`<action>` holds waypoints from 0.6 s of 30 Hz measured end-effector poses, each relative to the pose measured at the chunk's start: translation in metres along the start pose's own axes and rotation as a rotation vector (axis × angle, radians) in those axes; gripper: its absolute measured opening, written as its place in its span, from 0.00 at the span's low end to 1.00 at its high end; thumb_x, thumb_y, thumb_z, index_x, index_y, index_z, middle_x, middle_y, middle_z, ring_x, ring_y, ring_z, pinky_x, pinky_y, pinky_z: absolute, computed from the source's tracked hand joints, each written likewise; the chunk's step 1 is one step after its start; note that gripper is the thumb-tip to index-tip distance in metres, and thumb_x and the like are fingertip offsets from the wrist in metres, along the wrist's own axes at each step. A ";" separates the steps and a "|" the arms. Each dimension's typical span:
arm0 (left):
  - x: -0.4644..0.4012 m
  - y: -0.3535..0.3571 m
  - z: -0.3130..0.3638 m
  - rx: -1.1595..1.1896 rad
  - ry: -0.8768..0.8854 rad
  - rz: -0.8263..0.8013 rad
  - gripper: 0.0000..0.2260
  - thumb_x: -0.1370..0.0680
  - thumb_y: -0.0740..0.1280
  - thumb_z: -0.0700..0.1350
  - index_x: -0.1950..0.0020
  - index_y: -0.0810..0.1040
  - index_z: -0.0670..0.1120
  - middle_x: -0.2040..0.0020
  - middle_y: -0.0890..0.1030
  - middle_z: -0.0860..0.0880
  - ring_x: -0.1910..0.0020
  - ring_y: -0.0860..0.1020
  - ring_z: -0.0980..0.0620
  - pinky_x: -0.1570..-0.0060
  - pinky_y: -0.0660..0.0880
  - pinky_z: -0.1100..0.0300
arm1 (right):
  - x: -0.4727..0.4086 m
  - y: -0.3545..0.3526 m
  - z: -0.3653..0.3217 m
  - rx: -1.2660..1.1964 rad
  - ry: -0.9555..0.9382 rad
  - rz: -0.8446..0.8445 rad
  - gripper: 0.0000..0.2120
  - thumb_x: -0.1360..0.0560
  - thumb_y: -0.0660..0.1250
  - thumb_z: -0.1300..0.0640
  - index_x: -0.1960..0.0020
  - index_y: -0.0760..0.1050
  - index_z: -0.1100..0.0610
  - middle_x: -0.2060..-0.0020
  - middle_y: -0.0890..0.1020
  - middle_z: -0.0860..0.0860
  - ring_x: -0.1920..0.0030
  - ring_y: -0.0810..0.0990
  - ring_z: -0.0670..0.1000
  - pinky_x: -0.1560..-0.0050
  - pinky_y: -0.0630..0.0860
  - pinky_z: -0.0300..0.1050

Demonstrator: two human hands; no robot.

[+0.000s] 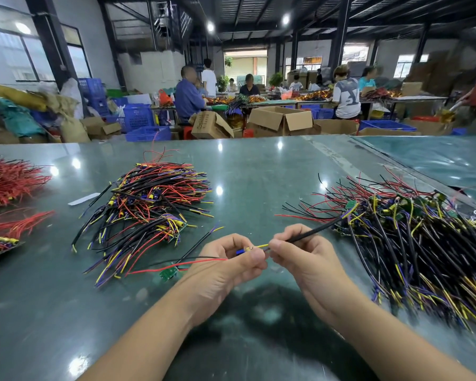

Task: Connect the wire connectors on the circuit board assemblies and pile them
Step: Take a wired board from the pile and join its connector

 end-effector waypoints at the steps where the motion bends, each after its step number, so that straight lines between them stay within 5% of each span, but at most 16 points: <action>1: 0.000 0.001 0.000 0.004 0.003 -0.007 0.08 0.35 0.76 0.39 0.66 0.80 0.50 0.59 0.82 0.42 0.63 0.82 0.51 0.61 0.78 0.63 | 0.000 0.000 0.000 -0.063 0.017 -0.006 0.08 0.39 0.73 0.61 0.63 0.75 0.54 0.67 0.80 0.51 0.64 0.79 0.49 0.56 0.77 0.40; 7: 0.001 0.004 0.001 0.010 0.077 0.001 0.06 0.35 0.76 0.43 0.65 0.80 0.50 0.60 0.83 0.43 0.62 0.82 0.51 0.60 0.77 0.64 | -0.001 0.001 0.002 -0.196 0.063 -0.017 0.11 0.40 0.72 0.63 0.61 0.72 0.57 0.67 0.78 0.52 0.67 0.78 0.48 0.59 0.77 0.38; 14: 0.001 0.001 0.001 -0.026 0.158 0.129 0.06 0.38 0.74 0.48 0.63 0.83 0.49 0.62 0.81 0.45 0.64 0.81 0.52 0.62 0.77 0.64 | 0.001 0.005 0.000 0.168 -0.104 0.017 0.13 0.29 0.68 0.73 0.63 0.70 0.58 0.69 0.78 0.48 0.69 0.75 0.45 0.65 0.72 0.35; 18: 0.000 0.002 0.001 -0.035 0.151 0.107 0.07 0.38 0.75 0.49 0.63 0.83 0.49 0.63 0.82 0.45 0.64 0.81 0.53 0.62 0.77 0.64 | 0.002 0.005 0.000 0.129 -0.144 0.065 0.13 0.29 0.68 0.72 0.64 0.71 0.57 0.69 0.78 0.50 0.67 0.76 0.47 0.65 0.73 0.36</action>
Point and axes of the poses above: each hand's wrist, its own x-axis away from the middle knuckle, its own y-axis out of the palm, z = x × y, the point moved 4 cm from there along -x, towards the middle knuckle
